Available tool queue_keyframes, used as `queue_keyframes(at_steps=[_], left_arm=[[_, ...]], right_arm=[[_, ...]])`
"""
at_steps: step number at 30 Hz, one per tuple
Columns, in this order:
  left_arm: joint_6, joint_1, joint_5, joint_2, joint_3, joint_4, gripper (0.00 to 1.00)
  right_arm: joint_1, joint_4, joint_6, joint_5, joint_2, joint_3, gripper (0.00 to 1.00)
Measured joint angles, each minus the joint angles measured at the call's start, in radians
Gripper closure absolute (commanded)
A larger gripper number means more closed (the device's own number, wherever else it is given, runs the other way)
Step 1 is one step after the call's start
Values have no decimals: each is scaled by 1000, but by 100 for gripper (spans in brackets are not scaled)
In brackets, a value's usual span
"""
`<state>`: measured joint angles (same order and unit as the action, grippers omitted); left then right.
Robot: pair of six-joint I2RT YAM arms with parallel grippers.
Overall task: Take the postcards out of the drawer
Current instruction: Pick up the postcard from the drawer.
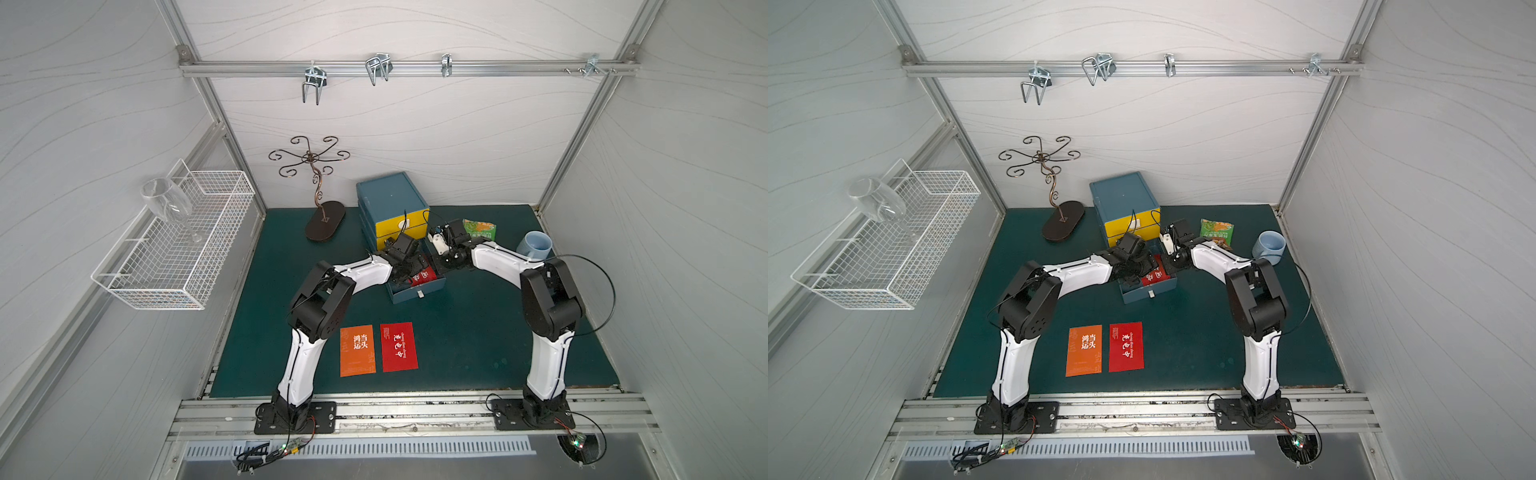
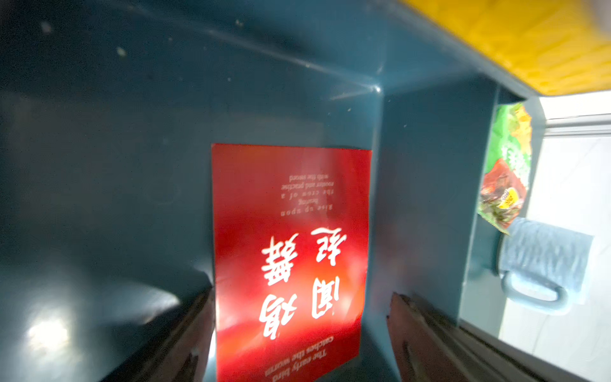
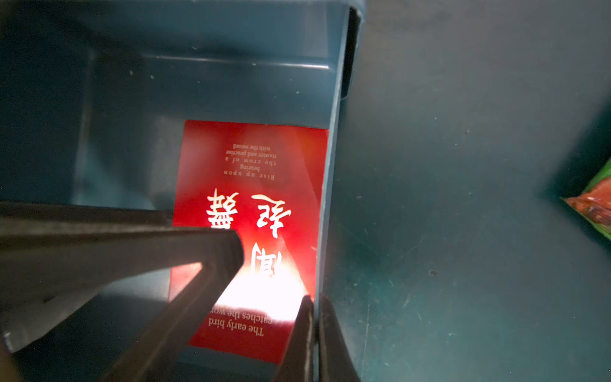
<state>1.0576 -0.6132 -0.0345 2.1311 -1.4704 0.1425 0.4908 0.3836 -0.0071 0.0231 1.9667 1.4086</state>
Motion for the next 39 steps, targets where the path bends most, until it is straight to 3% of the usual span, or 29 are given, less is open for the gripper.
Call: queue_keyframes(at_steps=[39], left_arm=[[27,16,-109,-19,159,-346,18]], right_arm=[[-1,-9,-1,-67,0,0,100]])
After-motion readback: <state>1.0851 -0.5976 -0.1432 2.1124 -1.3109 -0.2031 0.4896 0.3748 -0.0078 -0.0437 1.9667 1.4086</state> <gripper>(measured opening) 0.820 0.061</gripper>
